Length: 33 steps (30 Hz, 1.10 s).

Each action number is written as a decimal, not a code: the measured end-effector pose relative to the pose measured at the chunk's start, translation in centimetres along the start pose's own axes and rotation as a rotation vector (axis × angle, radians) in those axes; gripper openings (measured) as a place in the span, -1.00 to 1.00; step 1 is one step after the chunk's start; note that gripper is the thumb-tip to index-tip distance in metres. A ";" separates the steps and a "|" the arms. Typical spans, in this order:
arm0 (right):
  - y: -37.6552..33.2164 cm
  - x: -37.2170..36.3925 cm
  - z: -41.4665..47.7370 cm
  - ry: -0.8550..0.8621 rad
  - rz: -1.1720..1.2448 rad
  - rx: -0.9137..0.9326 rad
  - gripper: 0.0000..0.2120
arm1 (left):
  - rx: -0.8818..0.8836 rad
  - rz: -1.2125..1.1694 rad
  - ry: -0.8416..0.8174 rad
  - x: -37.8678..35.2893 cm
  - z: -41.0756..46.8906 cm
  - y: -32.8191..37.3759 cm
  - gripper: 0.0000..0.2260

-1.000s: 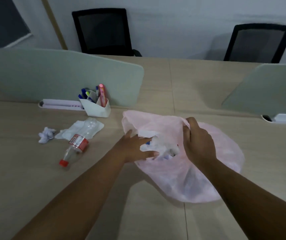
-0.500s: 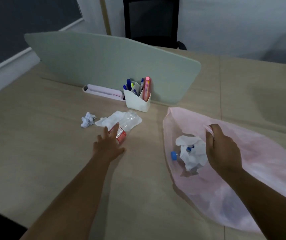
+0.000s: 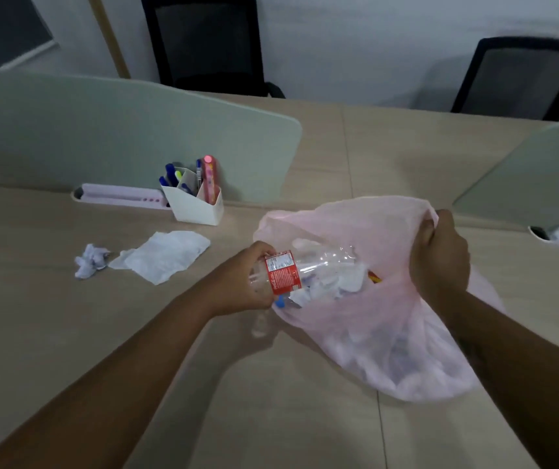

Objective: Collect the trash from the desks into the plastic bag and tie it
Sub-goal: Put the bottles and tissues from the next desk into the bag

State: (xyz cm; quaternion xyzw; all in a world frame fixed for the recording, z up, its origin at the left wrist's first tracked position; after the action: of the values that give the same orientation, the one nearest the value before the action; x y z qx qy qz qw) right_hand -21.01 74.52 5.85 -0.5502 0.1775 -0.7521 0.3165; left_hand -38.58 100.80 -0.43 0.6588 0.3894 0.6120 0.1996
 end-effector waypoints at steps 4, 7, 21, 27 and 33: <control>0.4 1.4 -0.5 -0.056 0.006 0.065 -0.81 | -0.131 0.101 0.006 -3.0 3.0 4.0 -0.31; 0.5 2.1 -1.2 -0.117 -0.055 0.157 -0.84 | -0.180 0.391 0.051 -5.3 5.6 6.5 -0.25; -0.8 -3.5 -2.5 -0.275 -0.054 0.246 -0.72 | 0.305 0.724 0.491 0.5 1.1 -6.3 -0.29; -2.6 -7.0 -1.9 -0.341 -0.113 0.299 -0.72 | 0.708 0.759 0.441 4.7 -0.4 -13.9 -0.01; -3.1 -9.5 -1.8 -0.379 -0.134 0.363 -0.68 | 0.852 0.675 0.361 8.7 0.0 -19.0 0.16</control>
State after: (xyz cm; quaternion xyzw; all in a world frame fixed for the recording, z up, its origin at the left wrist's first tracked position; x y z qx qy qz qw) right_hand -21.75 83.00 0.37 -0.6257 -0.0595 -0.6745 0.3873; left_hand -44.18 119.13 -8.81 0.6540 0.3978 0.5335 -0.3598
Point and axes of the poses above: each hand's wrist, its own z-axis towards the middle knuckle, its own x-axis out of the back of the hand, y = z × x, the point moved 1 cm from there along z, towards the middle knuckle, and after that the axes turned 6 degrees about z, right-handed, at the moved point
